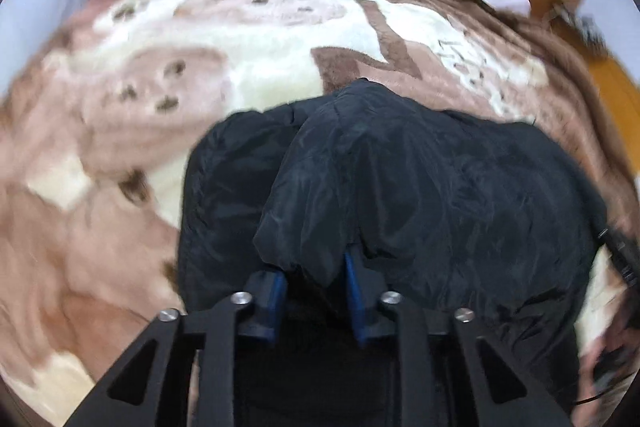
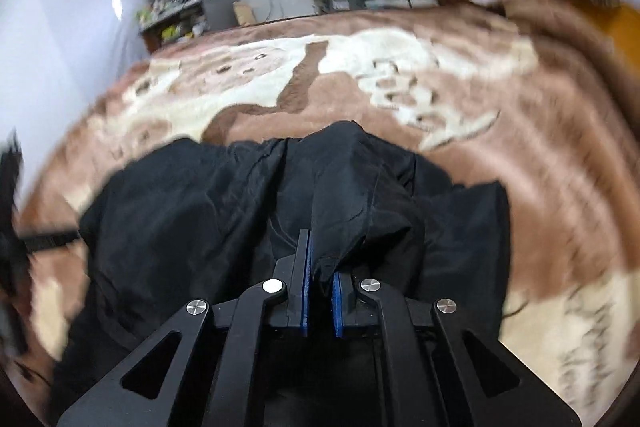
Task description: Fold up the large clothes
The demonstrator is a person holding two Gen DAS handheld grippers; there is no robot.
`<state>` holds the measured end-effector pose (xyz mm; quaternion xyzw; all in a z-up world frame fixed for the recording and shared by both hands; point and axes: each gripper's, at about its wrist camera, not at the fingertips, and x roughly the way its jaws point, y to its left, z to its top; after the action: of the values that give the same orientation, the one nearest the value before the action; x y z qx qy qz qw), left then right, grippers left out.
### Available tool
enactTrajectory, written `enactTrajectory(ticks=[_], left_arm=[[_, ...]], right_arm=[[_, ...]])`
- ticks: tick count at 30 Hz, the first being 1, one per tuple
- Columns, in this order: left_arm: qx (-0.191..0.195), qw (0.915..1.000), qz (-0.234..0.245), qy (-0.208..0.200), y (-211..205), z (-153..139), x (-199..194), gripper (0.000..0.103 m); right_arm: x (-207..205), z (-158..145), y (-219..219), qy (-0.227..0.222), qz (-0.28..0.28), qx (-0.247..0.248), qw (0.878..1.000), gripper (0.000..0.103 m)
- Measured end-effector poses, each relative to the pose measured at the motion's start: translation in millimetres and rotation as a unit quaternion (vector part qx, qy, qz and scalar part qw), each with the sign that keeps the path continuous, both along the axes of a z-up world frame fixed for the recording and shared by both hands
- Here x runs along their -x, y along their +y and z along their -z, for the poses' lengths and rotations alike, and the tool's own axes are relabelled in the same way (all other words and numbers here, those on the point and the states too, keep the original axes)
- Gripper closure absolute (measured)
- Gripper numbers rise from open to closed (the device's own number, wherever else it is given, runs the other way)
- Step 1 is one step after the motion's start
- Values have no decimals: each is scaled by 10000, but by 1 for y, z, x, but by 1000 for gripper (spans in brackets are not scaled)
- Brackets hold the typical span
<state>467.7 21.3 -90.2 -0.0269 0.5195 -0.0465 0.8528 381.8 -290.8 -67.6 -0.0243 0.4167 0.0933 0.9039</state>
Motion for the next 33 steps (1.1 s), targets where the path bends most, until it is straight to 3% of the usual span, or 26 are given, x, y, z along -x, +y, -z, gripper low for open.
enactTrajectory(ticks=[2, 8, 12, 15, 19, 21, 24, 28, 31, 33], left_arm=[[-233, 9997, 81, -30, -5, 2, 2, 82], [-830, 9963, 238, -53, -19, 24, 9, 82], [-1209, 9921, 324, -88, -31, 31, 10, 81], [-1024, 9941, 363, -42, -29, 19, 14, 74], [-525, 9974, 275, -418, -14, -17, 28, 45], [-339, 9966, 231, -713, -14, -35, 36, 37], [-90, 9946, 270, -995, -24, -54, 40, 28], [-332, 9912, 722, -1061, -55, -46, 32, 28], [-617, 9897, 906, -916, -69, -19, 23, 28], [-911, 9907, 824, -588, -69, 5, 15, 28]], right_arm=[[6, 3, 4, -107, -48, 193, 9997, 95], [8, 39, 10, 206, -77, 527, 9984, 95], [4, 46, 7, 412, -55, 416, 9983, 95], [8, 31, 4, 374, 48, 597, 9975, 83], [31, -3, 8, -172, -82, 755, 9970, 62], [40, -22, 11, -405, -171, 637, 9970, 55], [44, -35, 23, -562, -360, 383, 9970, 53], [31, -23, 43, -424, -561, 281, 9971, 51], [24, -3, 51, -231, -639, 248, 9974, 51], [18, 14, 52, -47, -637, 250, 9976, 51]])
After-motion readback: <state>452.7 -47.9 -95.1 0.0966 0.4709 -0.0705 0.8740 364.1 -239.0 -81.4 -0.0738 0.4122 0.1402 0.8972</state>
